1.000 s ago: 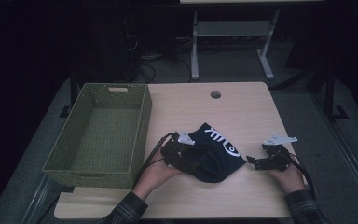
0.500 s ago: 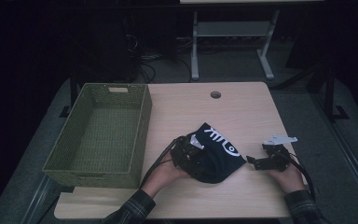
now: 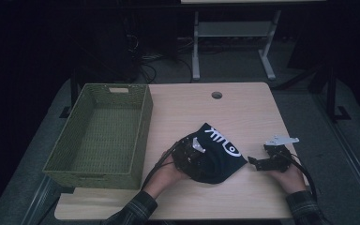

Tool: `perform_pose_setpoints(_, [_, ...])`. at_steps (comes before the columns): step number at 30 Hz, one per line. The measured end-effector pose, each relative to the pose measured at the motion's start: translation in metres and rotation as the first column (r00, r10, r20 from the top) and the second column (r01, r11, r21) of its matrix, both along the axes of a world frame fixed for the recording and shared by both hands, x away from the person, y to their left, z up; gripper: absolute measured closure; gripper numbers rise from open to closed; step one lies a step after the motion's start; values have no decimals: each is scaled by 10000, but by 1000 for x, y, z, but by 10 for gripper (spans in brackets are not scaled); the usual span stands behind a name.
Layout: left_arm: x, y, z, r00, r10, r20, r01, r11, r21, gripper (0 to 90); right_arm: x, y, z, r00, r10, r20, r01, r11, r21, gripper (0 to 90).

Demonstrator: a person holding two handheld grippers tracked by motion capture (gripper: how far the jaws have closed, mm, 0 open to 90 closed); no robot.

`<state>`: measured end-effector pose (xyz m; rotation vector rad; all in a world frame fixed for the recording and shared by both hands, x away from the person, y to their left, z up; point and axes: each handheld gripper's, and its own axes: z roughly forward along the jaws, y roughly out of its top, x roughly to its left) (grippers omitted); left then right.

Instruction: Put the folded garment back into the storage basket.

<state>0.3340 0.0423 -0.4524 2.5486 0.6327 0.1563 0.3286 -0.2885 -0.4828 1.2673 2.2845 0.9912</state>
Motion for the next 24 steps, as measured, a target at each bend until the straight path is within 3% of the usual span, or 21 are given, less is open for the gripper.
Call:
perform_pose_setpoints(6, [6, 4, 4, 9999, -130, 78, 128, 9998, 159, 478, 0, 0, 0, 10000, -46, -14, 46, 10000, 8, 113])
perform_pose_setpoints(11, [13, 9, 5, 9999, -17, -138, 16, 10000, -61, 635, 0, 0, 0, 10000, -55, -5, 55, 10000, -1, 113])
perform_pose_setpoints(17, [14, 11, 6, 9997, -33, -248, 28, 9998, -216, 702, 0, -1, 0, 10000, -12, 36, 13, 10000, -31, 112])
perform_pose_setpoints(21, [15, 13, 9, 9989, 108, -459, -132, 9985, -537, 712, 0, -1, 0, 10000, -15, 36, 15, 10000, -31, 112])
perform_pose_setpoints(24, [15, 13, 18, 9989, 85, -459, -117, 9976, -686, 715, 0, -1, 0, 10000, -23, 34, 23, 10000, -31, 110])
